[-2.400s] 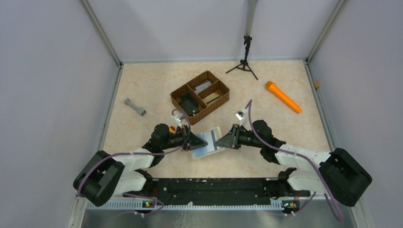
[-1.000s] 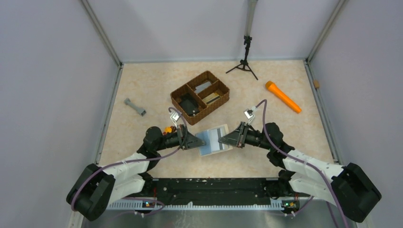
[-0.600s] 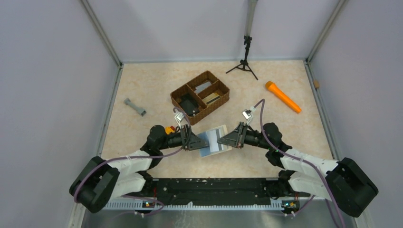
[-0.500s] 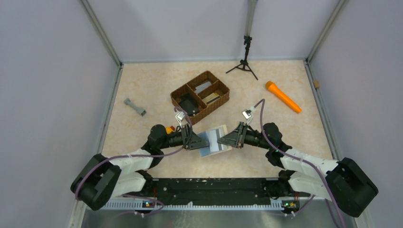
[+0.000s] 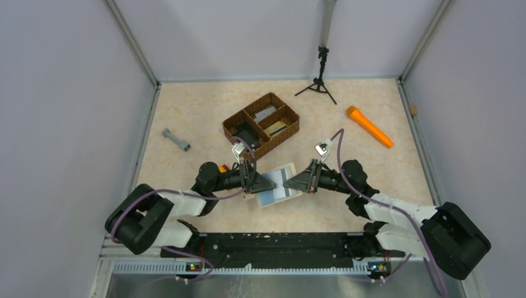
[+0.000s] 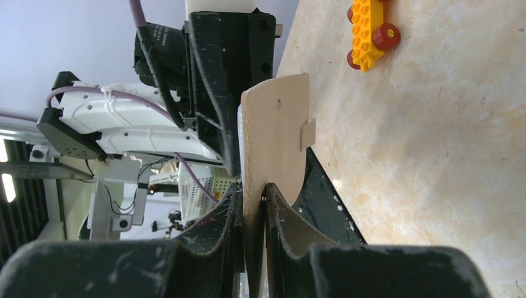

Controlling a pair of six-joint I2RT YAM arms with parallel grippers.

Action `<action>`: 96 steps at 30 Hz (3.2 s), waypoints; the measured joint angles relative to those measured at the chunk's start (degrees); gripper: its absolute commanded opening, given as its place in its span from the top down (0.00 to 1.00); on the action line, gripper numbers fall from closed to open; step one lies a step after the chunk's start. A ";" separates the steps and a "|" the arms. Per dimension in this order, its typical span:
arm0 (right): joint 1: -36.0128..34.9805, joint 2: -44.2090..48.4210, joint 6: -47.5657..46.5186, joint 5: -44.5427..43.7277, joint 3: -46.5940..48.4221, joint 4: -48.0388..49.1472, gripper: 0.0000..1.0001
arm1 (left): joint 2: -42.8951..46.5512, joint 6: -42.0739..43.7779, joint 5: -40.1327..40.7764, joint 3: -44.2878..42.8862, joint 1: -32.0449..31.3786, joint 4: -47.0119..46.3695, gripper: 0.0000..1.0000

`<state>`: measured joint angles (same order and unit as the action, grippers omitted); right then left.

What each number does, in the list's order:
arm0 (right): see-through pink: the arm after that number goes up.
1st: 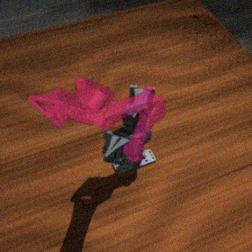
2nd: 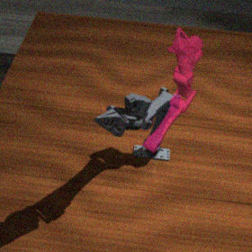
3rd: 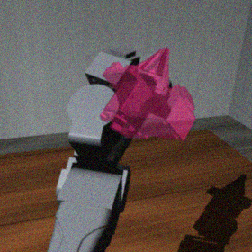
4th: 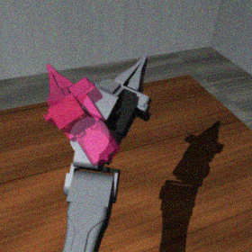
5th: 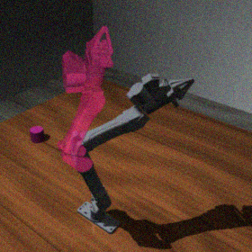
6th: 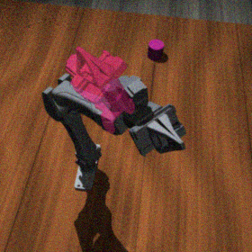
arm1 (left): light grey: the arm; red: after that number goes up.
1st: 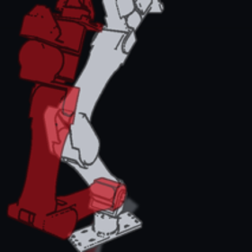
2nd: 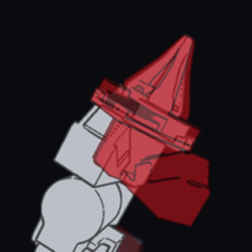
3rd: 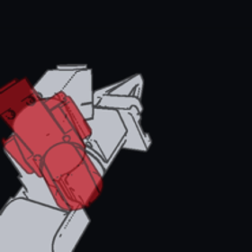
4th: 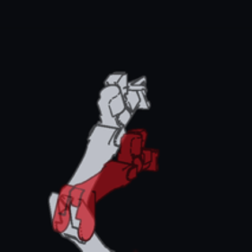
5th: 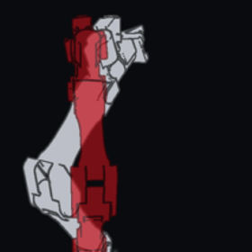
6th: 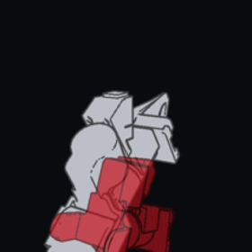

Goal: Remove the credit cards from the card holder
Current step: Remove the credit card from the card holder, then place the credit card in the storage box.

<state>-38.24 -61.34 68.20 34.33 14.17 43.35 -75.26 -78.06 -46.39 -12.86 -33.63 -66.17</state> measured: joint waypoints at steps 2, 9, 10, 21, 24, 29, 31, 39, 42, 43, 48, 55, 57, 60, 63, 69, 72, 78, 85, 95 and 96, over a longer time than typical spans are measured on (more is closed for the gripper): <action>0.07 -0.79 0.31 0.15 -0.04 1.20 0.85 | -1.57 -0.76 -0.39 0.00 0.24 -1.51 0.98; -0.22 -0.46 0.90 0.46 -0.07 1.86 0.57 | -5.38 -3.54 -0.76 0.00 0.09 -8.76 1.00; -0.22 -0.09 0.94 0.46 -0.07 1.68 0.55 | -5.60 -3.74 -0.76 0.00 0.09 -9.55 1.00; 2.19 4.68 1.51 0.98 -1.07 0.52 0.86 | -6.40 -4.98 -1.81 0.72 1.05 -14.47 1.00; 3.15 5.27 1.88 1.31 -1.44 -0.66 0.95 | -6.34 -5.01 -2.14 1.42 1.55 -14.78 1.00; 3.17 5.27 1.99 1.75 -1.44 -1.14 1.00 | -5.16 -4.72 -2.34 1.81 1.66 -14.01 1.00; 3.17 5.35 2.05 1.90 -1.44 -1.14 1.00 | -4.37 -4.52 -2.43 2.05 1.75 -13.44 1.00; 4.68 5.97 2.05 2.01 -1.44 -1.73 1.00 | -0.81 -3.32 -2.78 2.80 3.04 -10.71 1.00; 4.85 6.51 2.01 2.03 -1.44 -2.16 1.00 | 0.63 -2.54 -2.91 2.93 3.26 -8.90 1.00; 5.01 6.69 1.99 2.08 -1.44 -2.45 1.00 | 1.25 -2.19 -2.99 2.93 3.39 -8.20 1.00; 6.45 8.11 1.88 2.54 -1.44 -3.89 1.00 | 4.85 0.13 -3.28 2.97 4.63 -3.21 1.00; 13.40 13.66 -1.25 3.32 -1.33 -11.96 1.00 | 12.04 4.37 -3.52 2.95 7.96 7.32 1.00; 14.69 15.28 -4.37 2.56 -0.57 -18.01 1.00 | 14.27 6.25 -3.43 2.73 8.90 12.28 1.00; 15.54 16.17 -10.27 0.00 2.29 -28.09 1.00 | 18.03 10.95 -1.84 -0.04 9.90 24.72 1.00; 15.56 16.50 -15.65 -2.80 5.60 -35.76 1.00 | 19.96 16.46 2.05 -6.14 10.25 37.75 1.00; 15.61 17.68 -23.34 -7.87 8.48 -45.77 1.00 | 19.19 29.22 12.92 -21.75 10.64 58.73 1.00; 15.61 17.77 -26.40 -9.86 9.25 -49.72 1.00 | 14.73 36.30 18.05 -29.53 10.67 67.19 1.00; 15.63 17.84 -30.34 -11.41 10.91 -53.62 1.00 | -0.57 50.97 30.23 -51.69 10.67 85.94 1.00; 15.65 18.43 -32.68 -11.02 11.93 -54.95 1.00 | -12.83 66.75 48.92 -69.79 6.97 96.32 1.00; 15.65 19.15 -33.59 -12.04 14.60 -56.00 1.00 | -37.99 88.26 67.80 -100.48 -0.31 107.73 1.00; 15.65 19.30 -33.70 -12.44 14.99 -56.06 1.00 | -40.72 90.16 69.85 -103.49 -0.92 108.96 1.00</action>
<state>-22.59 -42.04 34.50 21.89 29.17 -12.71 -115.98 12.10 23.46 -116.36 -34.54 42.78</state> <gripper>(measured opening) 0.082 0.003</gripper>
